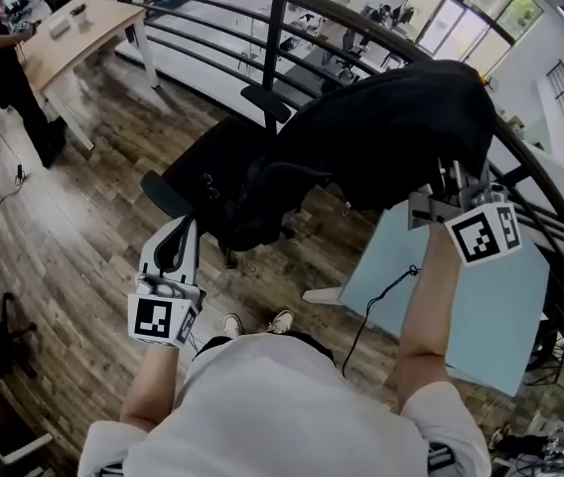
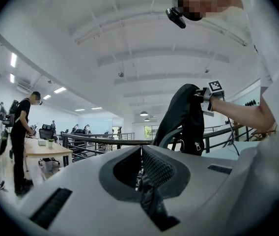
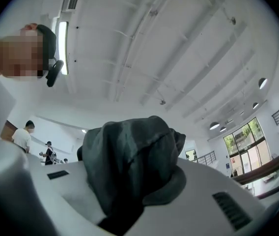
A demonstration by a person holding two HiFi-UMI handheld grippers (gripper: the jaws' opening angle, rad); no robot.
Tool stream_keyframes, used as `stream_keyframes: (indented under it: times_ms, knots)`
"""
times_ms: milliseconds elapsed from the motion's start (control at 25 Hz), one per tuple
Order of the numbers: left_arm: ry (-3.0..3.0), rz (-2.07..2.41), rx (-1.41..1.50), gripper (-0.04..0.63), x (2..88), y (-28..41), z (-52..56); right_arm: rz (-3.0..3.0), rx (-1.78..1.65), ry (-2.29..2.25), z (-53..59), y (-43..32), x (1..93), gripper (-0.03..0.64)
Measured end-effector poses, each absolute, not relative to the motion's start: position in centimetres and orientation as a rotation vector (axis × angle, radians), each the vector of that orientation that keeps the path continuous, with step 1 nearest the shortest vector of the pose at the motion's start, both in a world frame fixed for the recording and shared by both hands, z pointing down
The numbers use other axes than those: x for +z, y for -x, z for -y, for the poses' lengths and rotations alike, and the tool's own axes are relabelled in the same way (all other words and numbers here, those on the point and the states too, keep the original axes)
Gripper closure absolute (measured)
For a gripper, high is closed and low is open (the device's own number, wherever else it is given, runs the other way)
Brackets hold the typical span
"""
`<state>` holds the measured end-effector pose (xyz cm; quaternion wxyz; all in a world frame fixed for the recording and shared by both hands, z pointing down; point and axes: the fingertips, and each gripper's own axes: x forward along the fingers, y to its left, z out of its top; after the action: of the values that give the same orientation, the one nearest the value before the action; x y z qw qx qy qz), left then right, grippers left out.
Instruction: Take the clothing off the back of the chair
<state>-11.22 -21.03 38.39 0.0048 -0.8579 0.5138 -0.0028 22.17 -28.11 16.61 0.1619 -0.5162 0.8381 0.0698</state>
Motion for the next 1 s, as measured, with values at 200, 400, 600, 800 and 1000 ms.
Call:
stream_keyframes:
  times_ms: [200, 400, 600, 800, 1000]
  knots:
    - [2.715, -1.579, 0.008, 0.568, 38.5, 11.9, 21.3, -2.326, 0.331, 1.465, 25.7, -23.6, 11.1, 0.537]
    - [2.731, -1.545, 0.035, 0.568, 38.1, 12.2, 21.7, -2.245, 0.442, 1.547, 21.8, -26.0, 7.3, 0.537]
    - [2.759, -1.496, 0.047, 0.568, 38.1, 12.0, 21.8, -2.071, 0.504, 1.645, 15.1, -31.1, 5.5, 0.537]
    - [2.795, -1.428, 0.053, 0.568, 38.1, 11.1, 21.8, -2.003, 0.567, 1.830, 10.4, -33.5, 6.1, 0.534]
    - [2.832, -1.358, 0.033, 0.568, 38.4, 9.3, 21.1, -1.957, 0.518, 1.962, 7.0, -35.3, 9.1, 0.532]
